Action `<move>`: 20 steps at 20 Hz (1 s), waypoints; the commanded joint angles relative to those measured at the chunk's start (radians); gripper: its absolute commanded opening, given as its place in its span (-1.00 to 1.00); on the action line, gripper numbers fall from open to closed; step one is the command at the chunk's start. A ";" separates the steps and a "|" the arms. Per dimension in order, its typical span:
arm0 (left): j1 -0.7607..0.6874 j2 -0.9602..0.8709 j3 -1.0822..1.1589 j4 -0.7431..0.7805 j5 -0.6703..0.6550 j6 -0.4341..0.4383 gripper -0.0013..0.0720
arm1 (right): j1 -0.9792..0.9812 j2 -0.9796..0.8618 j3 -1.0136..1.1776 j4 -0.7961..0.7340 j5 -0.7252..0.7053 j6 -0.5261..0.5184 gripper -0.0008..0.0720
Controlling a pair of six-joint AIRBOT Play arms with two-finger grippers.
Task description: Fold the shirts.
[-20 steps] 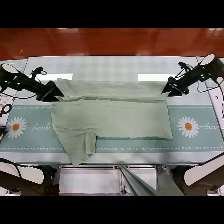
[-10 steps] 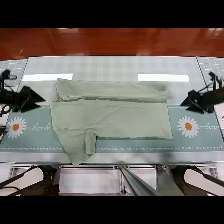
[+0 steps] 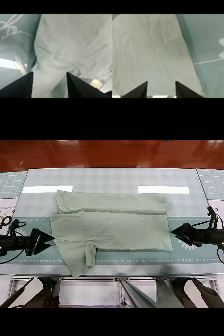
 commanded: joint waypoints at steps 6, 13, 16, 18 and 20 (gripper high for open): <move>-0.121 -0.066 -0.043 0.045 0.100 0.000 0.42 | -0.003 0.029 -0.024 0.101 -0.020 -0.055 0.14; -0.297 -0.108 -0.039 0.011 0.111 0.051 -0.62 | -0.063 0.029 -0.007 0.090 -0.061 -0.056 0.14; -0.295 -0.106 -0.014 0.011 0.094 0.061 -0.92 | -0.204 0.020 -0.007 -0.021 -0.038 -0.045 0.14; -0.295 -0.107 -0.002 0.010 0.095 0.060 -0.92 | -0.227 -0.036 -0.038 -0.144 0.019 0.052 0.14; -0.295 -0.107 -0.003 0.011 0.095 0.060 -0.92 | -0.180 -0.110 -0.053 -0.138 0.051 0.041 0.14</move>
